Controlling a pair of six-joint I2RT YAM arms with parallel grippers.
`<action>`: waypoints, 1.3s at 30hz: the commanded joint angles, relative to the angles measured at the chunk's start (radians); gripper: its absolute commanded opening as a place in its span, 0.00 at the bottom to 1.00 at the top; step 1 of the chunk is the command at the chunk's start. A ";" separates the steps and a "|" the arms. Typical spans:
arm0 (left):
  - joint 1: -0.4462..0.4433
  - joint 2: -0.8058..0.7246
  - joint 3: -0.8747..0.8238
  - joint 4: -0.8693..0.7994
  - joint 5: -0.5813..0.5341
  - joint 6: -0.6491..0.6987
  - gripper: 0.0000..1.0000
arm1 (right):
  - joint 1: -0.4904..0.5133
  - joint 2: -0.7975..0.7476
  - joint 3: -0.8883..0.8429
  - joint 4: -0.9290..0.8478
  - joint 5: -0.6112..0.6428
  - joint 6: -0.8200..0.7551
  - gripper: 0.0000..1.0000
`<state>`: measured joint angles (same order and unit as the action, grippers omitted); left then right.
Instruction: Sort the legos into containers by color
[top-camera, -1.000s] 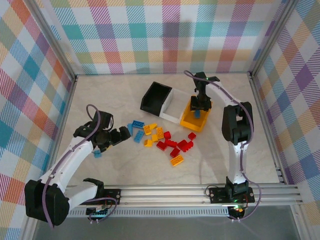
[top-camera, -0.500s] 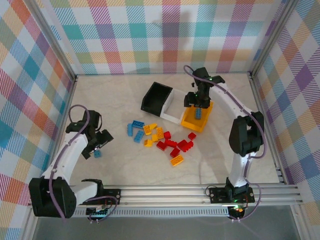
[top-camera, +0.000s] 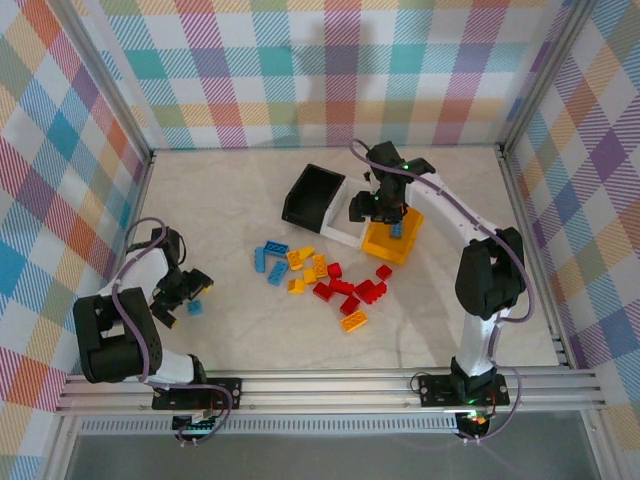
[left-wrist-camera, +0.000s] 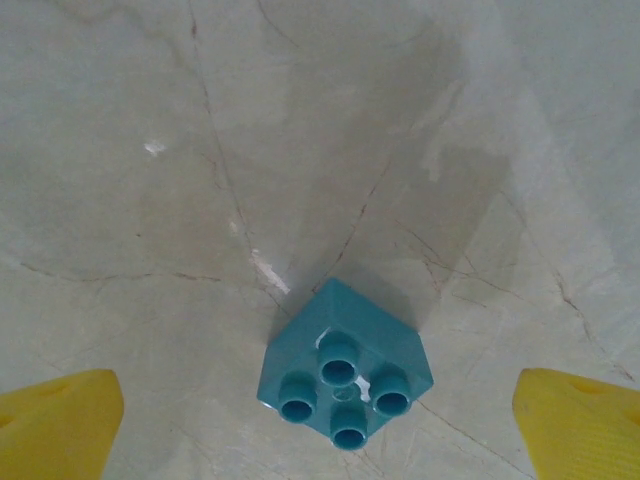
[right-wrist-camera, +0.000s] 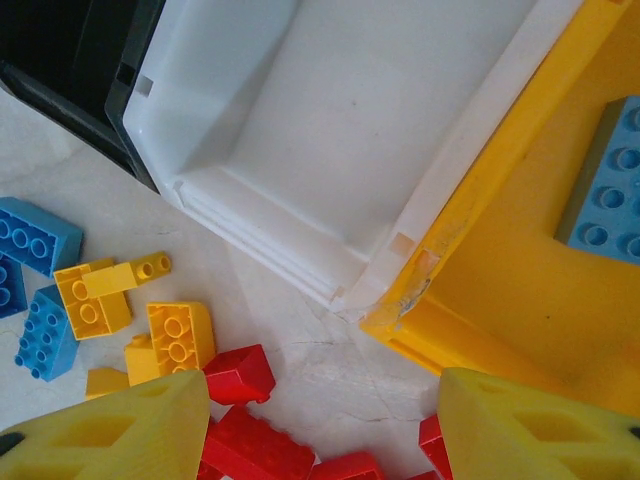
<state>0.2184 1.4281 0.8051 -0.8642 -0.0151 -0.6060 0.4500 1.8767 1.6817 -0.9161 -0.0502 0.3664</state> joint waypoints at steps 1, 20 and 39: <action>0.010 0.013 -0.017 0.004 0.007 0.042 1.00 | 0.013 -0.001 -0.009 0.010 -0.022 0.028 0.63; -0.109 0.064 -0.073 0.149 0.317 0.036 0.89 | 0.048 0.044 0.008 0.018 0.005 0.040 0.63; -0.192 -0.123 0.076 -0.158 0.080 0.089 0.97 | 0.096 0.036 -0.052 0.066 0.009 0.063 0.62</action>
<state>-0.0231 1.3586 0.8444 -0.8963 0.1421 -0.5343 0.5385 1.9106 1.6466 -0.8642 -0.0383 0.4110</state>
